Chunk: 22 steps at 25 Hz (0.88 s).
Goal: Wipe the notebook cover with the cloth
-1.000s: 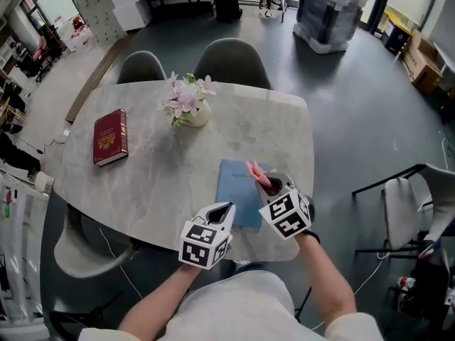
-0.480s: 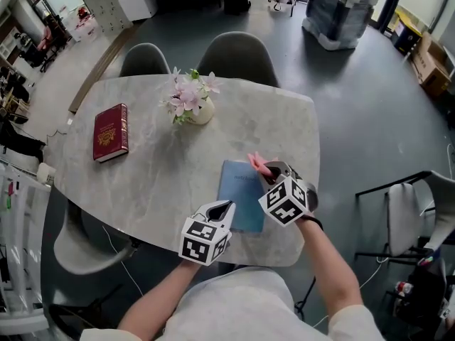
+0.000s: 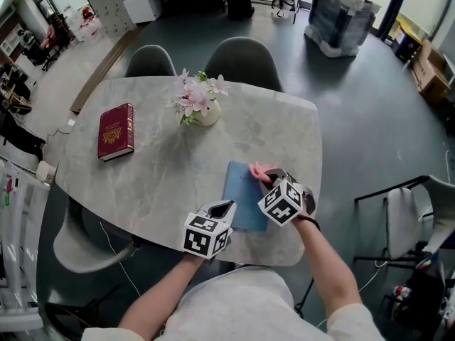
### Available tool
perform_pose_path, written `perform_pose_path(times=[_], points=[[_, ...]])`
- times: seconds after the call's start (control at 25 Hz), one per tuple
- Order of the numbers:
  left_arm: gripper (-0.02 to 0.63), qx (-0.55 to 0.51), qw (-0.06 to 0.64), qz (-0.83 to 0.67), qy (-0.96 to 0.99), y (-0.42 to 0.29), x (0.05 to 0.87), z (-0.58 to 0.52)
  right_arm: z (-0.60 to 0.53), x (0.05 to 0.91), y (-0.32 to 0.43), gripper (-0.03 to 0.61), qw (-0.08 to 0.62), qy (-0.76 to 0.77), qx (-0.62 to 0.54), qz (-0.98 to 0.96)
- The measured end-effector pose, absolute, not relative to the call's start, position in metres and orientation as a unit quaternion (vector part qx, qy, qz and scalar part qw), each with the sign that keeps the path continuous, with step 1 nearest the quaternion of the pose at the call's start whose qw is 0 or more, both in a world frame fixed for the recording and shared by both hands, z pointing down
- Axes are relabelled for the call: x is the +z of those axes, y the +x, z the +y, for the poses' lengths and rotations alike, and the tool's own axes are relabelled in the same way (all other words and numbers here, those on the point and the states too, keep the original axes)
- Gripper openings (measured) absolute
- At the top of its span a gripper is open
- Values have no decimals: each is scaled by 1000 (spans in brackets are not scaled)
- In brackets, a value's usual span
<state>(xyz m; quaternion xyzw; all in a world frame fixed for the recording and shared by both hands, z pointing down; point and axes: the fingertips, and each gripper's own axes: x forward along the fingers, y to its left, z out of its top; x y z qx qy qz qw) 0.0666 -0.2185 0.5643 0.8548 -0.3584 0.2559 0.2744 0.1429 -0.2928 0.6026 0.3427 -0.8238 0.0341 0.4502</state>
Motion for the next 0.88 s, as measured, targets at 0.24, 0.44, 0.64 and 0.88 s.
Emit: perform_pose_path(times=[0.24, 0.44, 0.64, 0.88], points=[[6, 254, 263, -363, 857, 58, 559, -213, -281, 611, 132, 15, 454, 347, 50, -819], [6, 258, 256, -363, 858, 52, 556, -204, -265, 612, 125, 15, 454, 352, 62, -816], [6, 259, 252, -352, 863, 53, 554, -193, -247, 611, 122, 15, 455, 357, 71, -813], [6, 261, 258, -345, 864, 53, 555, -181, -225, 613, 123, 15, 459, 362, 80, -808]])
